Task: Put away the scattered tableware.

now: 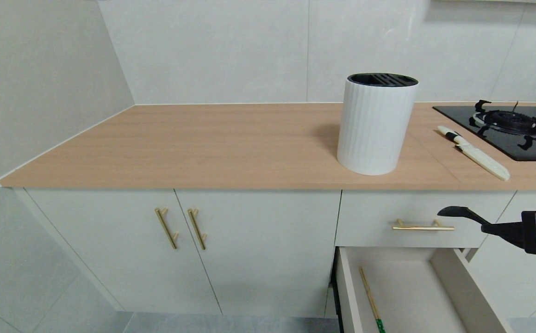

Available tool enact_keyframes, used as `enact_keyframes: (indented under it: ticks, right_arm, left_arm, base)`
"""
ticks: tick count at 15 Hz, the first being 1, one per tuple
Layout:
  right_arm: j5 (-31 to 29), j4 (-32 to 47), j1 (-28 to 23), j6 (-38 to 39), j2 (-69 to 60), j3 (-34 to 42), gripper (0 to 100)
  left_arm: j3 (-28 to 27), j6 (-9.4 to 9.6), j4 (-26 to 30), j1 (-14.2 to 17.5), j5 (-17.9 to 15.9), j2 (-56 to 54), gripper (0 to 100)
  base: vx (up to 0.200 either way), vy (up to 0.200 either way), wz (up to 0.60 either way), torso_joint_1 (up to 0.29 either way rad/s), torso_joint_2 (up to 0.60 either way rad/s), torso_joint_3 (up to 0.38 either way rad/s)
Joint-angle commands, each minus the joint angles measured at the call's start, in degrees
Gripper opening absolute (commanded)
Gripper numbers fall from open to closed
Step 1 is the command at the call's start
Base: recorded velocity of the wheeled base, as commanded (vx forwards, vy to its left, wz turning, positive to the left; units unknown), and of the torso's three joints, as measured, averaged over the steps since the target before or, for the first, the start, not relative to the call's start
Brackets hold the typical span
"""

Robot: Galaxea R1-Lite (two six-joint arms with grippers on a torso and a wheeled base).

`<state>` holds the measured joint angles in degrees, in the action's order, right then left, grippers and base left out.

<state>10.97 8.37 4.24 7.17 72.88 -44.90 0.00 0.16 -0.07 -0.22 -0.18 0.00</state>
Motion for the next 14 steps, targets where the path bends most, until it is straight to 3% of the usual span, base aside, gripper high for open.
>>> enact_keyframes:
  ticks: [1, 5, 14]
  right_arm:
    - [-0.07, -1.7, 0.06, -0.05, 1.83, 3.59, 0]
    - [-0.16, -3.72, -0.02, -0.22, 4.29, 4.82, 0]
    - [-0.16, -3.8, -0.02, -1.46, 7.28, 5.26, 0]
  left_arm:
    - [0.0, 0.02, -0.01, -0.04, 0.01, 0.0, 100]
    - [0.0, 0.02, -0.01, -0.04, 0.01, 0.0, 100]
    - [0.0, 0.02, -0.01, -0.04, 0.01, 0.0, 100]
  base:
    - [0.0, 0.0, 0.0, 0.0, 0.0, 0.0]
    - [0.0, 0.0, 0.0, -0.052, 0.11, 0.067]
    - [0.0, 0.0, 0.0, -0.174, 0.44, 0.27]
